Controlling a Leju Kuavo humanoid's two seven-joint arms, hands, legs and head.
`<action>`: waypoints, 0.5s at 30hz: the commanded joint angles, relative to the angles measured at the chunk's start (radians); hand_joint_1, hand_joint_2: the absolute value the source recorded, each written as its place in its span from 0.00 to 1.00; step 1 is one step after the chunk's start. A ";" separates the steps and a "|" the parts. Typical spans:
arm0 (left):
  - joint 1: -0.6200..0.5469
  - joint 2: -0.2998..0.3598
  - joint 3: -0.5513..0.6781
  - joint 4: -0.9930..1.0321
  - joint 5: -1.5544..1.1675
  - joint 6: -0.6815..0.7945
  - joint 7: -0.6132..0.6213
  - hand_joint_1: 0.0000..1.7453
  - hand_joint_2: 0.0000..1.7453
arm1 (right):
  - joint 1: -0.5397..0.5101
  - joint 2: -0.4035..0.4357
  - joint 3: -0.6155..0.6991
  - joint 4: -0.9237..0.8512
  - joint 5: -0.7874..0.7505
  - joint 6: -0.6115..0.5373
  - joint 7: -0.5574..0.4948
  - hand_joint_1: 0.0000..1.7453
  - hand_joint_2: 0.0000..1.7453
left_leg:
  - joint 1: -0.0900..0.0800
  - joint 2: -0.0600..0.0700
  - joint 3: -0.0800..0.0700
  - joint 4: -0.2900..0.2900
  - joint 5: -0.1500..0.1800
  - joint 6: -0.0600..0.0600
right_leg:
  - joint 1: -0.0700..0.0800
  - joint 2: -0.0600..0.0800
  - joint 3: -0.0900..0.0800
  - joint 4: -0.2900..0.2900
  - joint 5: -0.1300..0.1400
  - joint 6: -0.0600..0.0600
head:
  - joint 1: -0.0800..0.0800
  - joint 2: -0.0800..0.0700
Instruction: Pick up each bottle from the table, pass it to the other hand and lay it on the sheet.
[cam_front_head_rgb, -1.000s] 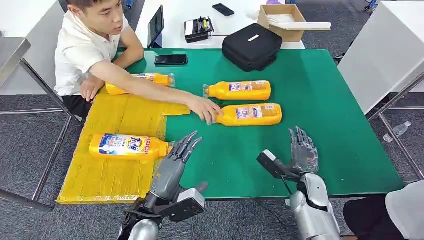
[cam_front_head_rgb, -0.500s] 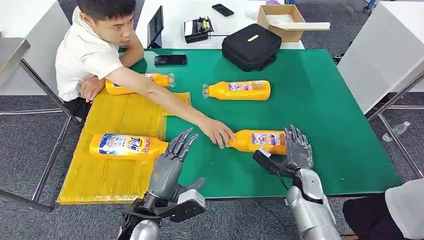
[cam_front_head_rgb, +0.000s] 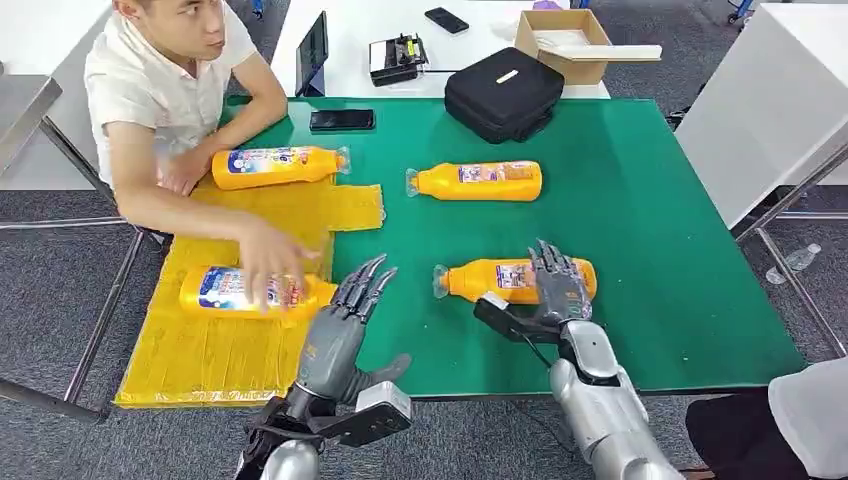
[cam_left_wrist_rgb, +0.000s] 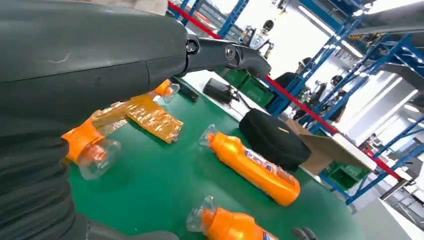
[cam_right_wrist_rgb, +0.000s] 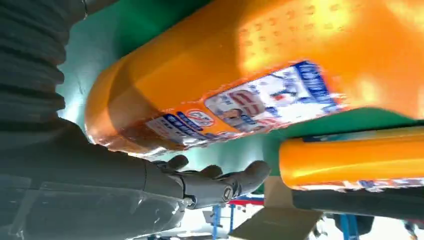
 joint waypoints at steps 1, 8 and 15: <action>-0.013 -0.044 -0.040 0.050 0.014 -0.012 0.006 0.00 1.00 | -0.101 -0.017 0.035 0.223 0.005 0.015 0.005 0.00 1.00 | 0.001 0.001 0.003 0.000 -0.001 0.000 | 0.001 0.000 0.003 -0.001 -0.001 -0.003 | 0.000 0.000; -0.007 -0.042 -0.042 0.045 0.024 -0.020 0.006 0.00 1.00 | -0.109 -0.027 0.033 0.266 0.027 0.018 0.046 0.00 1.00 | 0.001 0.001 0.004 0.000 -0.001 0.000 | 0.002 -0.001 0.004 -0.001 -0.001 -0.003 | 0.000 0.000; 0.012 -0.040 -0.031 0.031 0.027 -0.025 0.008 0.00 1.00 | -0.091 -0.052 -0.011 0.248 0.040 0.087 0.079 1.00 1.00 | 0.001 -0.001 0.005 0.000 0.000 0.000 | 0.001 -0.002 0.005 -0.002 0.000 -0.002 | 0.000 0.000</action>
